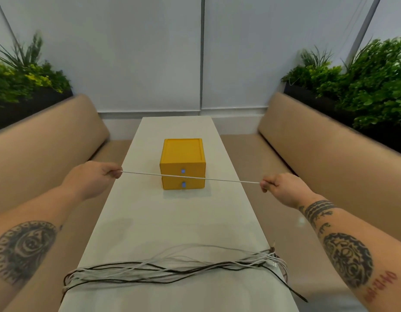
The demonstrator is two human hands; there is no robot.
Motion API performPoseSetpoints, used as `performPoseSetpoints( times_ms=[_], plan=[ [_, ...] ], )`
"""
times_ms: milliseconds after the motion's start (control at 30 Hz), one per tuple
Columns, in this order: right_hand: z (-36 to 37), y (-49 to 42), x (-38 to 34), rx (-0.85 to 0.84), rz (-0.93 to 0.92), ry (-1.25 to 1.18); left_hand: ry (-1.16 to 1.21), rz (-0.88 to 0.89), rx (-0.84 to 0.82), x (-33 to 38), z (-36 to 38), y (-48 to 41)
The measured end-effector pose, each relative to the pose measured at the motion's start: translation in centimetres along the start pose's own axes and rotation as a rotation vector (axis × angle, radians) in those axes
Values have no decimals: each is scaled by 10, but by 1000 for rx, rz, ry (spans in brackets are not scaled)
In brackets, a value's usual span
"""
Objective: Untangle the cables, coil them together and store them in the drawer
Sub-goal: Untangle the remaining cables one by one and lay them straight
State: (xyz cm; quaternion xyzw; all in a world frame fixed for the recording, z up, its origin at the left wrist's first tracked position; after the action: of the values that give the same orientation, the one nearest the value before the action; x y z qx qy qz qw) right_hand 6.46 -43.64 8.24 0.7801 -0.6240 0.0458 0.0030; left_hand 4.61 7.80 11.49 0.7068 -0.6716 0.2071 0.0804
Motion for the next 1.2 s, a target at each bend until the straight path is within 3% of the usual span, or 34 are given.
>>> performPoseSetpoints(
  times_ms=[333, 533, 733, 900, 1033, 1200],
  plan=[
    [51, 34, 17, -138, 80, 32, 27, -62, -75, -32, 31, 32],
    [135, 71, -12, -327, 85, -261, 93, -40, -108, -69, 95, 85],
    [180, 92, -33, -278, 7, -132, 71, -62, -292, -132, 176, 138],
    [184, 90, -39, -271, 158, -109, -25, -51, -275, -131, 188, 156],
    [167, 72, -97, -224, -19, -187, -20, -123, -311, -128, 190, 165],
    [160, 64, -212, -255, -336, -192, -75, -45, -315, -116, 198, 178]
  ],
)
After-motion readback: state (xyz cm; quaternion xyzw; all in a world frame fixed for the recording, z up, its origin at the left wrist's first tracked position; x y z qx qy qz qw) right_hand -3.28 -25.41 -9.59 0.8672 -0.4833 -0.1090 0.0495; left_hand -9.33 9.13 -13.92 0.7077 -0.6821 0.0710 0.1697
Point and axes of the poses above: each hand's wrist, its own y-axis away from the middle knuckle, its own z-axis out of the palm, x = y × z, the point moved 8 cm from there along -y, towards the middle knuckle, and after that the axes turned 13 degrees about y, right-handed, at the moved point
